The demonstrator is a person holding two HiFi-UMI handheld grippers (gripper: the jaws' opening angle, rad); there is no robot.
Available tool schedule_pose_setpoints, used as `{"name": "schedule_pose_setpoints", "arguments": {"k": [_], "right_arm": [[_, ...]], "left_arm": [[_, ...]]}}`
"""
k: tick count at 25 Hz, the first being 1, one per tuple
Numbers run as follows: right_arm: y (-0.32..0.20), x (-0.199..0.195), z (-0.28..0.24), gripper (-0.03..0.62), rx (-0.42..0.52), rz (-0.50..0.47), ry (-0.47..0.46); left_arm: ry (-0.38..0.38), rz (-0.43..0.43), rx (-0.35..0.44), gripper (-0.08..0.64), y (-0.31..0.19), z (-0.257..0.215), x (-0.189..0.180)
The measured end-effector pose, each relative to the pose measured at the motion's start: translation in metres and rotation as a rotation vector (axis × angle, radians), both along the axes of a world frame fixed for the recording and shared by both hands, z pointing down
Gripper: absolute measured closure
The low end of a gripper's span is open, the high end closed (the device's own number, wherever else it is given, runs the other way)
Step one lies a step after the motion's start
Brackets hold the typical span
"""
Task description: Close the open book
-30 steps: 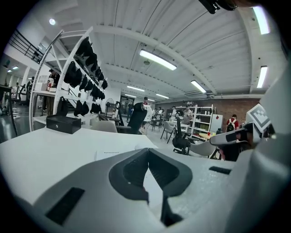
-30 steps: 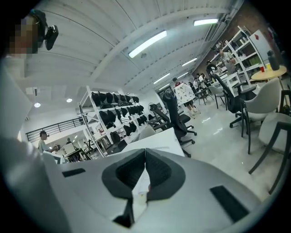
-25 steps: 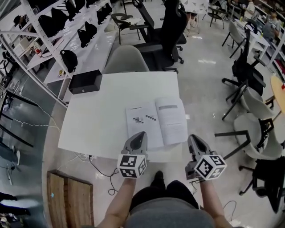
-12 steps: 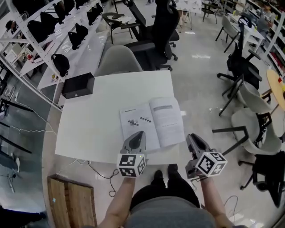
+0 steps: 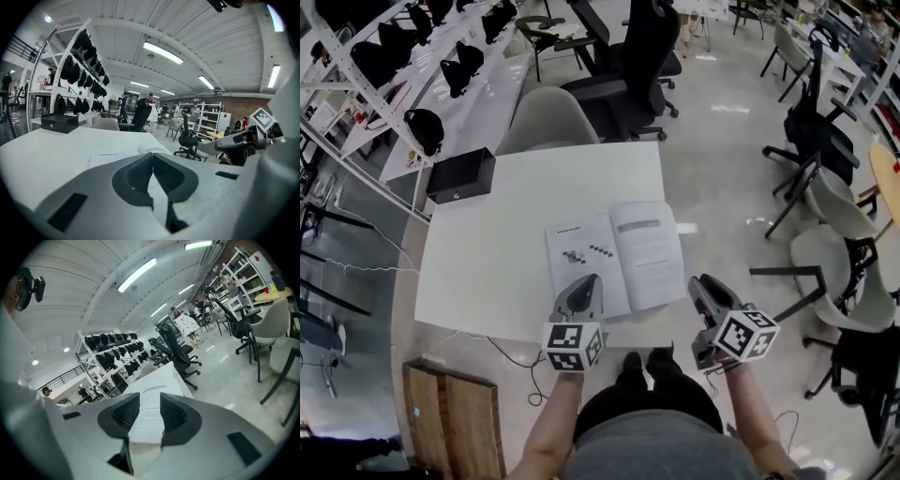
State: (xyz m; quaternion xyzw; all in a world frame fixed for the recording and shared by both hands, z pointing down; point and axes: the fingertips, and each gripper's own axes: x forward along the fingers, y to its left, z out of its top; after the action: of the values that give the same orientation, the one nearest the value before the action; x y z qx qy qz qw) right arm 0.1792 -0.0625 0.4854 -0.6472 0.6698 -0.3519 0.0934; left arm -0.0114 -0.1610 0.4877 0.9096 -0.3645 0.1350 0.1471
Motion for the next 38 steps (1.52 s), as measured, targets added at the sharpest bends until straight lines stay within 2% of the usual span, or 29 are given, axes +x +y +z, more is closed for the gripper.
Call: {"name": "schedule_pose_setpoints", "arguments": {"k": [16, 33, 38], "right_arm": [[-0.031, 0.024, 0.043, 0.416, -0.085, -0.163, -0.152], [-0.061, 0.031, 0.099, 0.382, -0.198, -0.32, -0.23], [-0.066, 0.03, 0.108, 0.367, -0.245, -0.33, -0.268]], "left_arm": [[-0.104, -0.133, -0.055, 0.552, -0.001, 0.025, 0.003], [-0.175, -0.242, -0.115, 0.552, -0.002, 0.051, -0.001], [-0.189, -0.27, -0.134, 0.552, 0.001, 0.054, -0.003]]}}
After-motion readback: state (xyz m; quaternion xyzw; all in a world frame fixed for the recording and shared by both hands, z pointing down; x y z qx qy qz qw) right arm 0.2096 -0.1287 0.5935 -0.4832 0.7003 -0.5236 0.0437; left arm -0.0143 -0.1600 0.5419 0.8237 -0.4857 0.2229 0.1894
